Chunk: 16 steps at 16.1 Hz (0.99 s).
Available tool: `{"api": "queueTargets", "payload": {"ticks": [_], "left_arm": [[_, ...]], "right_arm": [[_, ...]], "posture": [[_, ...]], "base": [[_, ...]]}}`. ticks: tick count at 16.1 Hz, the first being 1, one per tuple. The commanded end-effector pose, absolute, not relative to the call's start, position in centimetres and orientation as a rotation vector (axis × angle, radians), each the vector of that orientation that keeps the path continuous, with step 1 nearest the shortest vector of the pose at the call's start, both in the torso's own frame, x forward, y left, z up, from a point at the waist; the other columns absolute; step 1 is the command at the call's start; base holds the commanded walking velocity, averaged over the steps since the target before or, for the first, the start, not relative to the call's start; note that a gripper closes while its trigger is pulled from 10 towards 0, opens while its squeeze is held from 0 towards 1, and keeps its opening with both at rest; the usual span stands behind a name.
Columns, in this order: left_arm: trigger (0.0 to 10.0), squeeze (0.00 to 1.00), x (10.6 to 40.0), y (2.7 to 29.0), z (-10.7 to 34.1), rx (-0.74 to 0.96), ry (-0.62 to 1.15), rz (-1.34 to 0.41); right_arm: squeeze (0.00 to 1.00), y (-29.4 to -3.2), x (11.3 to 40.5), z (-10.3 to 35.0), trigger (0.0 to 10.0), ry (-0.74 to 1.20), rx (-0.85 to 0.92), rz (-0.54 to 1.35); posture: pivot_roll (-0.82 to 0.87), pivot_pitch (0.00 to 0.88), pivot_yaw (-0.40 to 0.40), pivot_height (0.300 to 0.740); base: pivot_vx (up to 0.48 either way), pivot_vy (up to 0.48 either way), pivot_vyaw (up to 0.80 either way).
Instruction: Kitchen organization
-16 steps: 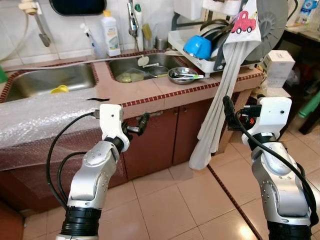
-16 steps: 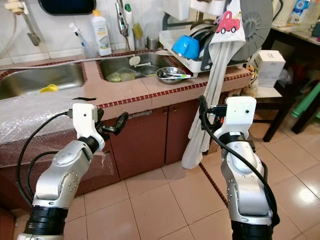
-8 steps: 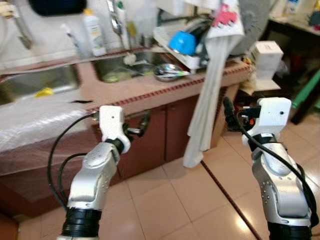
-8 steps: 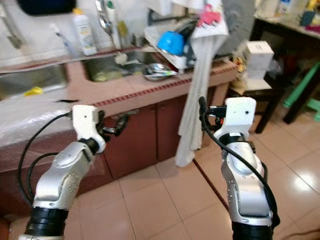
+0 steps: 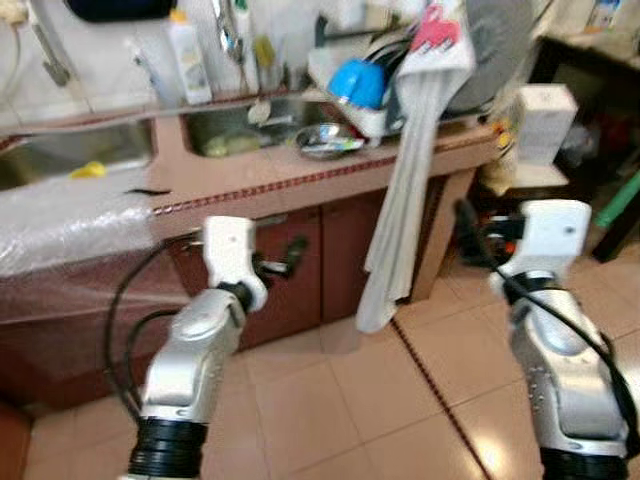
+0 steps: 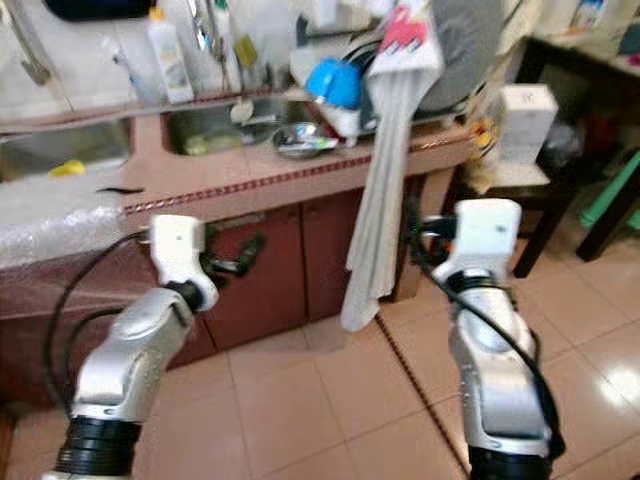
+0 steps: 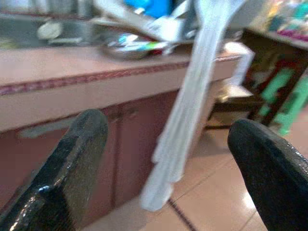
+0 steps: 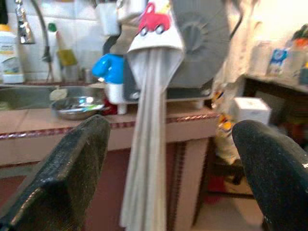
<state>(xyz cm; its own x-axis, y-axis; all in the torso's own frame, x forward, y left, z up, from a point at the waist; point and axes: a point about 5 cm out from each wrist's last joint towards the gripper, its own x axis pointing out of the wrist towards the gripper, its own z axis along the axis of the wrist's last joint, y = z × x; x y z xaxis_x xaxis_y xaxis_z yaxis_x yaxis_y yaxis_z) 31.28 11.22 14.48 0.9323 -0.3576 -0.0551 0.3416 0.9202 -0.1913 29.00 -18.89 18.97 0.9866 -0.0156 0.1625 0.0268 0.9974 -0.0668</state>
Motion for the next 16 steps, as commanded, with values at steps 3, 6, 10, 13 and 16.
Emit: {"api": "queueTargets", "payload": {"ticks": [3, 6, 10, 13, 16], "left_arm": [[10.0, 0.00, 31.6, 12.7, 14.1, -0.169, 0.094, -0.312], [10.0, 0.00, 31.6, 13.8, 12.4, -0.137, 0.142, -0.270], [10.0, 0.00, 31.5, 15.1, 8.5, -0.089, 0.255, -0.237], [10.0, 0.00, 31.2, 15.9, 5.6, -0.045, 0.345, -0.213], [10.0, 0.00, 31.1, 15.9, 4.1, -0.018, 0.395, -0.206]], "right_arm": [[0.00, -18.2, 29.0, 18.7, 10.0, -0.163, -0.060, 0.004], [0.00, -18.3, 29.0, 17.9, 10.0, -0.141, -0.063, 0.005], [0.00, -18.2, 28.9, 14.8, 10.0, -0.051, -0.071, 0.014], [0.00, -18.5, 29.3, 11.8, 10.0, 0.030, -0.064, -0.004], [0.00, -19.6, 29.8, 8.8, 10.0, 0.136, -0.020, -0.060]], "posture": [[-0.05, 0.000, 0.038, 0.740], [-0.05, 0.000, 0.040, 0.740], [-0.05, 0.000, 0.042, 0.740], [-0.04, 0.000, 0.044, 0.740], [-0.04, 0.000, 0.040, 0.740]], "base": [[0.000, 0.000, 0.00], [0.000, 0.000, 0.00], [0.000, 0.000, -0.31], [0.000, 0.000, -0.80], [0.000, 0.000, -0.80]]}}
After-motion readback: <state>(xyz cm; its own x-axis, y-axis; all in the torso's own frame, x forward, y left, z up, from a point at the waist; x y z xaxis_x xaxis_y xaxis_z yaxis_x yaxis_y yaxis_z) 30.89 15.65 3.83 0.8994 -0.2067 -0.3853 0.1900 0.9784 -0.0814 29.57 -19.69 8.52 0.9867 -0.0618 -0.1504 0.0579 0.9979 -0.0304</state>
